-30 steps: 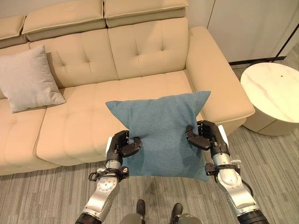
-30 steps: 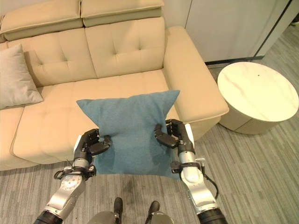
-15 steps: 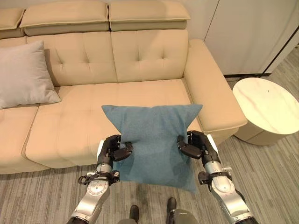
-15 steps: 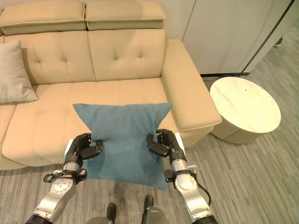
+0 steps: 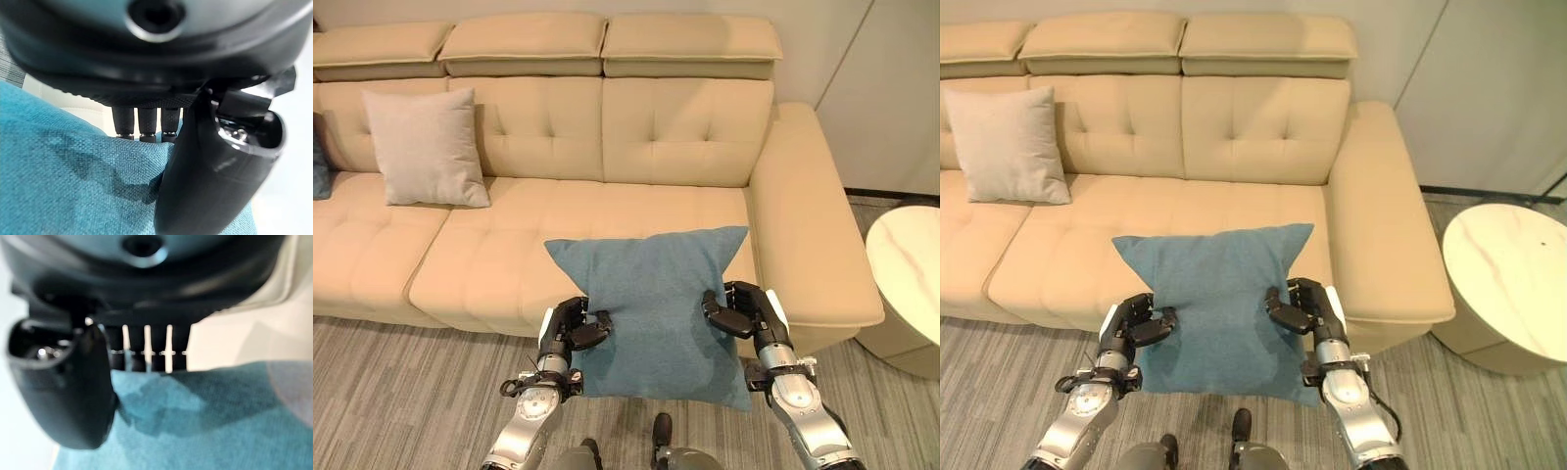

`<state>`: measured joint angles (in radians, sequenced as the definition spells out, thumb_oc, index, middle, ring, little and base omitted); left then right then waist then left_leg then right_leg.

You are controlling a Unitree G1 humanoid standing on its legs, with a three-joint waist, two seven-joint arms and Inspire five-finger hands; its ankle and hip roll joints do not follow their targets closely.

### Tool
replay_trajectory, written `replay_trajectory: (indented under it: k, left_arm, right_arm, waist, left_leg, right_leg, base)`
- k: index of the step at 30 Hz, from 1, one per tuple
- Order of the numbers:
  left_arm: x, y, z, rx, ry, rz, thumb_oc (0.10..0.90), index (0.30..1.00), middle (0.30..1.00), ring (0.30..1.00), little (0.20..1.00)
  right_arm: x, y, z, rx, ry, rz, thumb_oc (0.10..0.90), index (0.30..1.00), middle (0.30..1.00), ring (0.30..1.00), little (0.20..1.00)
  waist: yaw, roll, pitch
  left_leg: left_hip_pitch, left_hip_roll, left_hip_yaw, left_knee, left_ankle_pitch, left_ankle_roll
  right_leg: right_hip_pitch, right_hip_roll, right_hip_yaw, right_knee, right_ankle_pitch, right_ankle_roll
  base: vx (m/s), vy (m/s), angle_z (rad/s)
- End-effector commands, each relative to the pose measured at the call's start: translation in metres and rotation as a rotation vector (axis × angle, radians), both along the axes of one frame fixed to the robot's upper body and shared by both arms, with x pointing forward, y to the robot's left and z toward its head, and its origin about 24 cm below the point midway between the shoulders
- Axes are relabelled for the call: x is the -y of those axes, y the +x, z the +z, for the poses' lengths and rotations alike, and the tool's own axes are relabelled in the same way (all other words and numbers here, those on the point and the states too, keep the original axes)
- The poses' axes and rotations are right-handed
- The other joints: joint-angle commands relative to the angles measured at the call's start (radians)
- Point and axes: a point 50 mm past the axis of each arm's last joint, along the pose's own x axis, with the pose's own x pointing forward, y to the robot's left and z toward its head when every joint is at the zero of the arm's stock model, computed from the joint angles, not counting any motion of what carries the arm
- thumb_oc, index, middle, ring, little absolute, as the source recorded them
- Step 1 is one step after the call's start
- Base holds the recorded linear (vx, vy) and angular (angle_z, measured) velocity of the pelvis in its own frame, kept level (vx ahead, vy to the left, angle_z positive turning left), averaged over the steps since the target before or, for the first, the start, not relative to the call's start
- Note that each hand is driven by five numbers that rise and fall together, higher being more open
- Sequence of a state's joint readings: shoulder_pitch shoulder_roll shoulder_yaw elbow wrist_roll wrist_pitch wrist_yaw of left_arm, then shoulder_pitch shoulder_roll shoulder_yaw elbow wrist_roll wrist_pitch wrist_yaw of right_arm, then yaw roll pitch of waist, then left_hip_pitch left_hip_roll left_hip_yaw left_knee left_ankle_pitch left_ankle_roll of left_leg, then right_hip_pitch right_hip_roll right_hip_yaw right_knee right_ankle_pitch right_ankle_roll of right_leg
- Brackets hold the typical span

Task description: Pick up all the scattered cushions and arrange them neatly on the sofa.

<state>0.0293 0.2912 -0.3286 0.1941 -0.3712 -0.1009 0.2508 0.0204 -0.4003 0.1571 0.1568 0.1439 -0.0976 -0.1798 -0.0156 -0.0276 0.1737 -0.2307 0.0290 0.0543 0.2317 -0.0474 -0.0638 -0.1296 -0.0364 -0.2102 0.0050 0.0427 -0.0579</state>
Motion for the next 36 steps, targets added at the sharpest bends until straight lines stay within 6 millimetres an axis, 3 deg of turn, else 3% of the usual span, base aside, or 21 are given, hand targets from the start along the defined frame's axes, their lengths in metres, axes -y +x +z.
replay_trajectory:
  k: [1, 5, 10, 11, 12, 13, 17, 20, 22, 24, 28, 31, 32, 33, 35, 36]
  left_arm:
    - [0.006, 0.023, 0.065, 0.337, -0.050, -0.066, 0.400, 0.300, 0.300, 0.300, 0.300]
    - [0.006, 0.021, 0.063, 0.329, -0.049, -0.070, 0.400, 0.300, 0.300, 0.300, 0.300]
    - [0.008, 0.020, 0.062, 0.319, -0.045, -0.092, 0.400, 0.300, 0.300, 0.300, 0.300]
    - [0.008, 0.021, 0.065, 0.330, -0.037, -0.105, 0.400, 0.300, 0.300, 0.300, 0.300]
    - [0.008, 0.021, 0.065, 0.331, -0.037, -0.105, 0.400, 0.300, 0.300, 0.300, 0.300]
    - [0.008, 0.023, 0.068, 0.343, -0.024, -0.112, 0.400, 0.300, 0.300, 0.300, 0.300]
    - [0.006, 0.023, 0.073, 0.366, -0.011, -0.105, 0.400, 0.300, 0.300, 0.300, 0.300]
    - [0.006, 0.023, 0.071, 0.361, -0.013, -0.103, 0.400, 0.300, 0.300, 0.300, 0.300]
    - [0.006, 0.022, 0.069, 0.352, -0.022, -0.101, 0.400, 0.300, 0.300, 0.300, 0.300]
    - [0.006, 0.023, 0.069, 0.355, -0.030, -0.096, 0.400, 0.300, 0.300, 0.300, 0.300]
    - [0.007, 0.027, 0.073, 0.372, -0.035, -0.099, 0.400, 0.300, 0.300, 0.300, 0.300]
    - [0.013, 0.026, 0.071, 0.369, -0.048, -0.114, 0.400, 0.300, 0.300, 0.300, 0.300]
    - [0.017, 0.027, 0.072, 0.370, -0.061, -0.130, 0.400, 0.300, 0.300, 0.300, 0.300]
    - [0.017, 0.027, 0.071, 0.370, -0.061, -0.130, 0.400, 0.300, 0.300, 0.300, 0.300]
    - [0.019, 0.027, 0.074, 0.379, -0.074, -0.131, 0.400, 0.300, 0.300, 0.300, 0.300]
    - [0.021, 0.028, 0.074, 0.380, -0.089, -0.129, 0.400, 0.300, 0.300, 0.300, 0.300]
  right_arm:
    - [-0.016, 0.020, 0.056, 0.319, 0.135, 0.049, 0.400, 0.300, 0.300, 0.300, 0.300]
    - [-0.016, 0.018, 0.055, 0.320, 0.144, 0.042, 0.400, 0.300, 0.300, 0.300, 0.300]
    - [-0.027, 0.017, 0.053, 0.311, 0.180, 0.071, 0.400, 0.300, 0.300, 0.300, 0.300]
    - [-0.033, 0.018, 0.054, 0.314, 0.200, 0.089, 0.400, 0.300, 0.300, 0.300, 0.300]
    - [-0.033, 0.018, 0.054, 0.314, 0.200, 0.089, 0.400, 0.300, 0.300, 0.300, 0.300]
    - [-0.038, 0.020, 0.056, 0.321, 0.211, 0.114, 0.400, 0.300, 0.300, 0.300, 0.300]
    - [-0.047, 0.020, 0.058, 0.324, 0.223, 0.154, 0.400, 0.300, 0.300, 0.300, 0.300]
    - [-0.047, 0.020, 0.057, 0.320, 0.217, 0.167, 0.400, 0.300, 0.300, 0.300, 0.300]
    - [-0.046, 0.021, 0.058, 0.316, 0.212, 0.171, 0.400, 0.300, 0.300, 0.300, 0.300]
    - [-0.043, 0.022, 0.059, 0.321, 0.213, 0.160, 0.400, 0.300, 0.300, 0.300, 0.300]
    - [-0.039, 0.022, 0.060, 0.328, 0.201, 0.146, 0.400, 0.300, 0.300, 0.300, 0.300]
    - [-0.034, 0.019, 0.057, 0.320, 0.186, 0.135, 0.400, 0.300, 0.300, 0.300, 0.300]
    - [-0.028, 0.016, 0.055, 0.317, 0.181, 0.115, 0.400, 0.300, 0.300, 0.300, 0.300]
    - [-0.028, 0.016, 0.055, 0.316, 0.181, 0.114, 0.400, 0.300, 0.300, 0.300, 0.300]
    - [-0.025, 0.016, 0.057, 0.324, 0.180, 0.104, 0.400, 0.300, 0.300, 0.300, 0.300]
    - [-0.022, 0.017, 0.059, 0.327, 0.175, 0.100, 0.400, 0.300, 0.300, 0.300, 0.300]
  waist:
    - [0.010, -0.033, -0.090]
    - [0.016, -0.030, -0.095]
    - [0.017, -0.041, -0.117]
    - [0.014, -0.041, -0.115]
    - [0.015, -0.040, -0.117]
    - [0.009, -0.037, -0.106]
    - [0.009, -0.018, -0.090]
    - [0.005, -0.015, -0.087]
    - [-0.006, -0.021, -0.083]
    - [-0.017, -0.025, -0.071]
    - [-0.029, -0.029, -0.064]
    - [-0.038, -0.033, -0.079]
    - [-0.046, -0.037, -0.094]
    - [-0.049, -0.035, -0.093]
    - [-0.051, -0.044, -0.089]
    - [-0.047, -0.043, -0.079]
  left_leg:
    - [-0.044, -0.005, 0.018, -0.109, 0.032, 0.017]
    - [-0.030, 0.012, 0.038, -0.168, 0.068, 0.017]
    - [0.028, -0.011, 0.042, -0.175, 0.047, 0.046]
    - [0.068, -0.021, 0.058, -0.186, 0.028, 0.065]
    - [0.065, -0.019, 0.059, -0.187, 0.030, 0.065]
    - [0.097, -0.031, 0.071, -0.190, 0.011, 0.089]
    - [0.133, -0.031, 0.081, -0.182, -0.026, 0.117]
    - [0.153, -0.038, 0.070, -0.186, -0.039, 0.120]
    - [0.185, -0.054, 0.059, -0.202, -0.053, 0.117]
    - [0.205, -0.065, 0.040, -0.209, -0.060, 0.113]
    - [0.221, -0.077, 0.018, -0.204, -0.081, 0.107]
    - [0.240, -0.087, 0.007, -0.168, -0.118, 0.094]
    - [0.229, -0.077, 0.027, -0.091, -0.143, 0.058]
    - [0.225, -0.075, 0.024, -0.082, -0.148, 0.057]
    - [0.163, -0.049, 0.052, 0.069, -0.134, 0.027]
    - [0.096, -0.025, 0.064, 0.202, -0.114, 0.012]
  right_leg:
    - [0.114, -0.014, 0.034, 0.010, -0.117, 0.139]
    - [0.143, -0.002, 0.039, 0.022, -0.142, 0.137]
    - [0.145, -0.039, 0.064, 0.106, -0.156, 0.161]
    - [0.115, -0.066, 0.072, 0.206, -0.133, 0.185]
    - [0.111, -0.064, 0.073, 0.205, -0.130, 0.185]
    - [0.071, -0.092, 0.087, 0.318, -0.076, 0.209]
    - [-0.018, -0.111, 0.091, 0.449, -0.038, 0.209]
    - [-0.052, -0.096, 0.087, 0.415, -0.055, 0.196]
    - [-0.086, -0.066, 0.069, 0.263, -0.068, 0.190]
    - [-0.122, -0.050, 0.070, 0.173, -0.030, 0.195]
    - [-0.126, -0.047, 0.063, 0.126, -0.011, 0.201]
    - [-0.092, -0.030, 0.085, 0.104, -0.004, 0.184]
    - [-0.038, -0.034, 0.056, 0.051, -0.005, 0.173]
    - [-0.035, -0.033, 0.052, 0.047, -0.003, 0.173]
    - [0.005, -0.040, 0.042, 0.013, -0.003, 0.160]
    - [0.039, -0.037, 0.033, -0.005, -0.014, 0.138]
  base:
    - [0.20, 0.069, 0.16]
    - [0.22, 0.112, -0.04]
    - [0.21, 0.180, -0.28]
    - [0.18, 0.215, 0.05]
    - [0.19, 0.274, -0.17]
    - [0.11, 0.195, -0.22]
    - [0.11, 0.161, -0.11]
    - [0.17, 0.074, -0.21]
    - [0.24, 0.013, -0.07]
    - [0.18, -0.030, -0.08]
    - [0.15, -0.052, 0.04]
    - [0.26, -0.095, 0.43]
    - [0.16, -0.081, 0.19]
    - [0.21, -0.141, 0.23]
    - [0.08, -0.117, 0.35]
    - [0.07, -0.096, 0.23]
